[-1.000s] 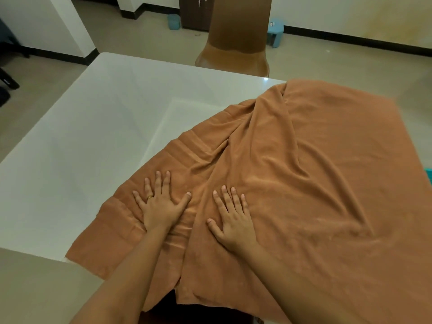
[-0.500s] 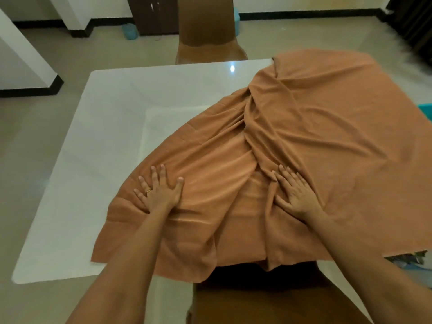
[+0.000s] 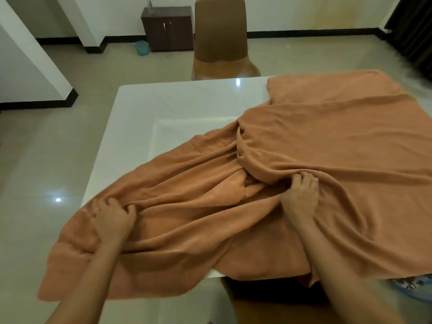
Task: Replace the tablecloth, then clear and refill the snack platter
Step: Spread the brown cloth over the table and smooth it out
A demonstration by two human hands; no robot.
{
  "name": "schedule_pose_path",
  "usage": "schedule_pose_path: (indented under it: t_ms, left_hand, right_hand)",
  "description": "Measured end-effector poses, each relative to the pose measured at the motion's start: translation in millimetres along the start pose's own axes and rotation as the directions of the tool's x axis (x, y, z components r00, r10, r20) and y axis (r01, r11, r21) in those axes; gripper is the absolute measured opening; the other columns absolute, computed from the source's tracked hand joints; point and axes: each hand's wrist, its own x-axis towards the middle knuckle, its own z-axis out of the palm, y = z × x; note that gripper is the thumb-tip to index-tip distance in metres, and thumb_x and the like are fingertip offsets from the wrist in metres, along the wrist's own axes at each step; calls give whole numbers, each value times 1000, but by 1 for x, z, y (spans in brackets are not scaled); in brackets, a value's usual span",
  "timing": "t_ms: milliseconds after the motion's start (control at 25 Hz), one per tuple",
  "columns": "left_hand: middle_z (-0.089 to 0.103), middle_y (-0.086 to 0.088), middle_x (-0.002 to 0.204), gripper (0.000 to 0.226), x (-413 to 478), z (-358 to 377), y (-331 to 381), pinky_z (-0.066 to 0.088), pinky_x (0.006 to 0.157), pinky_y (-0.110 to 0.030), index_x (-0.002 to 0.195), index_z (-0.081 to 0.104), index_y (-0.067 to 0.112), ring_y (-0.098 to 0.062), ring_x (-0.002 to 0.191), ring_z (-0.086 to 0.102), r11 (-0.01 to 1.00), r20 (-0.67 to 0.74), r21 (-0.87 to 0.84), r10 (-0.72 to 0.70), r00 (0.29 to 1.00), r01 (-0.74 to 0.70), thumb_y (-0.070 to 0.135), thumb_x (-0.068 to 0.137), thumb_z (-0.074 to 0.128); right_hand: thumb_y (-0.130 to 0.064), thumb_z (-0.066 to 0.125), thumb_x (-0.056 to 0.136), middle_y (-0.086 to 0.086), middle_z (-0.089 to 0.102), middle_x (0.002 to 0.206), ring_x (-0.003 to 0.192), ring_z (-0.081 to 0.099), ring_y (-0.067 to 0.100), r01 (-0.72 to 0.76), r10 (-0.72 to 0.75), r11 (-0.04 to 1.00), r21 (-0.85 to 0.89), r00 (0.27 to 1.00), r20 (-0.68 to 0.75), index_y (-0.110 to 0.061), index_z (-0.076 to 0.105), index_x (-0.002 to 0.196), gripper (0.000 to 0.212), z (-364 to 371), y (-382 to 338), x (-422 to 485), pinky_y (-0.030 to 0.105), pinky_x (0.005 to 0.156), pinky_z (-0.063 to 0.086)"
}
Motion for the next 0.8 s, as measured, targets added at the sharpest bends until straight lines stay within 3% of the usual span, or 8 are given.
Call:
schedule_pose_path:
  t_ms: [80,160,200,320,560,800]
  left_hand:
    - [35,-26,145,70,4,4,36,20,114,-53,136,41,0,-39,138,26,957,-77,-100,265,961,-272,49,85,38]
    - [23,-8,157,74,8,18,67,5,118,-48,148,29,19,-28,146,14,858,-15,-165,492,871,-487,61,87,32]
    - [17,0,159,75,13,29,74,-2,117,-48,150,23,28,-24,148,9,836,43,-163,537,842,-524,67,86,28]
    - [17,5,159,77,12,56,80,-3,118,-51,150,20,37,-22,148,10,853,55,-32,522,851,-521,73,82,26]
    - [20,4,158,85,23,62,80,2,117,-52,151,22,34,-23,146,17,868,3,-45,496,868,-495,76,78,34]
    - [-7,8,160,114,63,51,82,-14,114,-51,153,-5,27,-23,148,-6,910,165,14,407,899,-414,89,61,21]
  right_hand:
    - [-19,45,81,23,45,140,134,31,34,109,-117,977,184,992,36,0,51,129,52,15,-69,-25,40,116,14]
    - [-41,40,89,13,18,157,147,6,25,197,-264,948,252,926,269,-11,29,148,67,36,-116,-57,38,119,0]
    - [-50,37,89,8,9,160,148,-2,23,239,-306,945,224,890,338,-17,22,151,72,49,-126,-69,41,119,-1]
    - [-61,33,89,2,0,160,147,-10,18,290,-313,950,118,862,398,-25,13,153,76,57,-121,-72,44,118,0]
    - [-61,36,89,1,1,161,147,-8,17,282,-294,955,91,857,424,-27,12,153,76,55,-127,-69,44,118,4]
    - [-63,42,86,-2,-8,160,147,-10,16,238,-301,951,198,858,417,-28,2,153,85,43,-128,-65,40,120,0]
